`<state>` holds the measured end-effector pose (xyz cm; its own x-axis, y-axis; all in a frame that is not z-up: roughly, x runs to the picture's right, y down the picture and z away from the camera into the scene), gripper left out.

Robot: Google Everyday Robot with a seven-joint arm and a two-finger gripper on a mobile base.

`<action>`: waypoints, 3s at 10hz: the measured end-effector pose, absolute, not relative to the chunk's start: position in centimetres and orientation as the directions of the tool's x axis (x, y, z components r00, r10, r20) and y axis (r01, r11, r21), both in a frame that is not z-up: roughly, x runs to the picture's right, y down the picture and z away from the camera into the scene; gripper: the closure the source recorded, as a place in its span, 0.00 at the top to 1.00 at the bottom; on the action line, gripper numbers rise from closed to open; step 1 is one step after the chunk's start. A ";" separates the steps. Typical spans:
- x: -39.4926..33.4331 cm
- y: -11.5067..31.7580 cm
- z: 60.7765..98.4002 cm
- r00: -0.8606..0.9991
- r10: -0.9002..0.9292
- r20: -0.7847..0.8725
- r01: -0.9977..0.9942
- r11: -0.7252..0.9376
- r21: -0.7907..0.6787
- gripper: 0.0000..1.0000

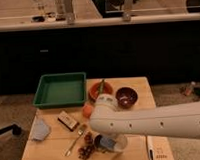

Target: Place sponge in paper cup

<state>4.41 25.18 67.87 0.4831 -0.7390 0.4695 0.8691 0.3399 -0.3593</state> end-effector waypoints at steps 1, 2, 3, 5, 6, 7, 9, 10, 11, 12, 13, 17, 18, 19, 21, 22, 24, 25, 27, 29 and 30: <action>4.6 25.4 67.6 0.489 -0.736 0.468 0.866 0.345 -0.362 0.18; 4.8 25.5 67.2 0.495 -0.736 0.463 0.863 0.351 -0.364 0.18; 5.0 25.5 66.9 0.498 -0.736 0.459 0.861 0.354 -0.366 0.18; 5.3 25.4 66.4 0.504 -0.737 0.451 0.857 0.359 -0.370 0.18; 5.6 25.4 66.2 0.508 -0.735 0.449 0.854 0.362 -0.374 0.18; 5.7 25.5 66.2 0.512 -0.733 0.449 0.852 0.365 -0.376 0.18; 6.0 25.9 66.4 0.518 -0.726 0.452 0.849 0.370 -0.378 0.18; 6.1 26.1 66.6 0.520 -0.722 0.456 0.848 0.371 -0.379 0.18; 6.1 26.2 66.8 0.520 -0.720 0.459 0.848 0.372 -0.376 0.18; 6.2 26.4 67.0 0.521 -0.717 0.462 0.848 0.374 -0.376 0.18; 6.4 26.5 67.1 0.524 -0.715 0.463 0.847 0.376 -0.377 0.18; 7.0 26.4 67.0 0.532 -0.711 0.459 0.842 0.385 -0.378 0.18; 7.2 26.3 67.0 0.534 -0.709 0.459 0.840 0.386 -0.381 0.18; 7.4 26.3 67.0 0.536 -0.708 0.460 0.839 0.386 -0.385 0.18; 7.9 26.1 67.1 0.542 -0.704 0.458 0.835 0.391 -0.387 0.18; 8.1 26.1 67.2 0.546 -0.701 0.459 0.833 0.395 -0.388 0.18; 8.4 26.3 67.4 0.552 -0.695 0.460 0.830 0.403 -0.387 0.18; 8.5 26.4 67.6 0.555 -0.692 0.462 0.828 0.406 -0.386 0.18; 8.6 26.5 67.7 0.552 -0.691 0.467 0.830 0.404 -0.384 0.22; 8.7 26.5 67.7 0.552 -0.691 0.467 0.830 0.404 -0.384 0.38; 8.7 26.5 67.7 0.552 -0.690 0.467 0.830 0.404 -0.384 0.48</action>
<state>8.65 26.48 67.72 0.5521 -0.6905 0.4673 0.8302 0.4038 -0.3843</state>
